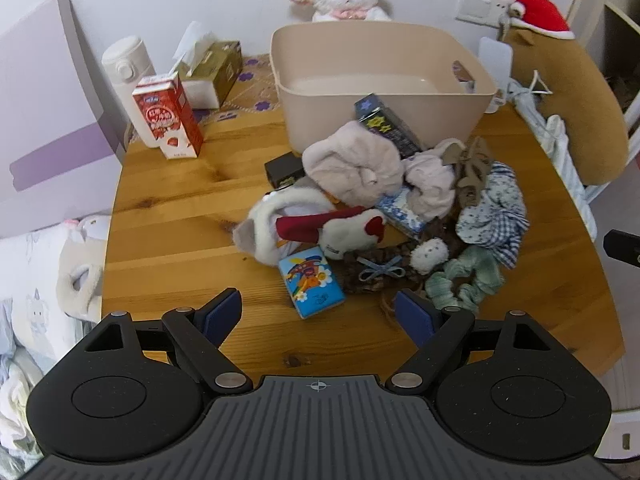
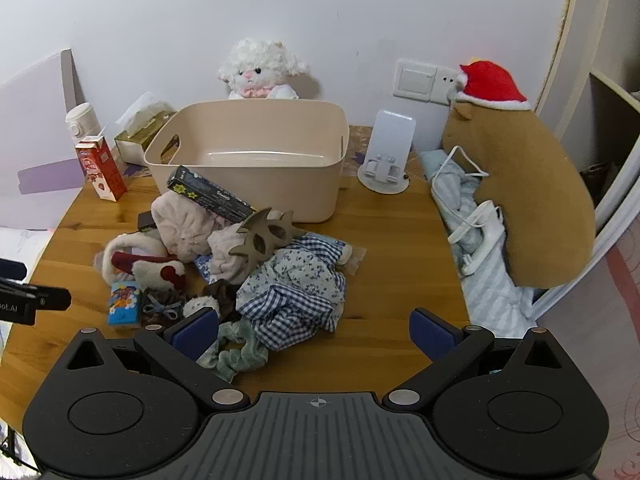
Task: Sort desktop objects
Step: 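Grasp the blue cartoon tissue pack with the left gripper while the right grasps the checked cloth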
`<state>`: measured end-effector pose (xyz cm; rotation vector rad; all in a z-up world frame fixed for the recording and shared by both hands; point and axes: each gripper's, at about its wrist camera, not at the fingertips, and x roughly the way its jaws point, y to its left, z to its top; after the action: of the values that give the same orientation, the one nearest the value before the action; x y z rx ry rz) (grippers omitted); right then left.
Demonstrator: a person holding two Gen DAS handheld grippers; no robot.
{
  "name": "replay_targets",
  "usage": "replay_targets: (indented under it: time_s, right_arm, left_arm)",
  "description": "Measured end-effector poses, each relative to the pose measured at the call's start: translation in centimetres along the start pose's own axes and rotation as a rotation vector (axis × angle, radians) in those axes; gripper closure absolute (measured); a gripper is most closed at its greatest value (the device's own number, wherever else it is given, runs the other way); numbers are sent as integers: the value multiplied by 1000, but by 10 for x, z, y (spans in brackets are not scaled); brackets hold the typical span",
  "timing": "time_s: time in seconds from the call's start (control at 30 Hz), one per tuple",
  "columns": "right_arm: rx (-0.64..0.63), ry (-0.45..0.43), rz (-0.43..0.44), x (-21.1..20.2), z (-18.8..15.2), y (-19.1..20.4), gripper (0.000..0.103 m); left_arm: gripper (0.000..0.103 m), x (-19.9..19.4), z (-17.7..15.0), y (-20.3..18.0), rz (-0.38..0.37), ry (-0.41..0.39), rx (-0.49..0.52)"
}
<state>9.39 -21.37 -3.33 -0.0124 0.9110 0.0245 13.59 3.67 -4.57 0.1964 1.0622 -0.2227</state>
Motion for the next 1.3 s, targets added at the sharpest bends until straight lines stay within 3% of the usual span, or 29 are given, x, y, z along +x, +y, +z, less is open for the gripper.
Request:
replay_targets:
  time_s: [0.47,0.5,0.53,0.67,1.1,1.3]
  right_arm:
    - [-17,121,68,81,14,-15,0]
    - [-22,121,69,87,14,-15,0]
    - [-25,120,67,91,15,-16,0]
    - [-28,133,84,108,18,-21,0]
    - [-72,187,151,155,26,-16,0]
    - [-77,201,145,171,28,-10,7]
  left_arm:
    - [18,59,13,11,22,59,-86]
    - [18,63,14,11,-30,50,80]
    - [18,67,14,10,-61,48,177]
    - [18,86,15,8,-28,50,162]
    - [18,136,8,11,10,79,255]
    - [18,146,8,7,-1,74,290]
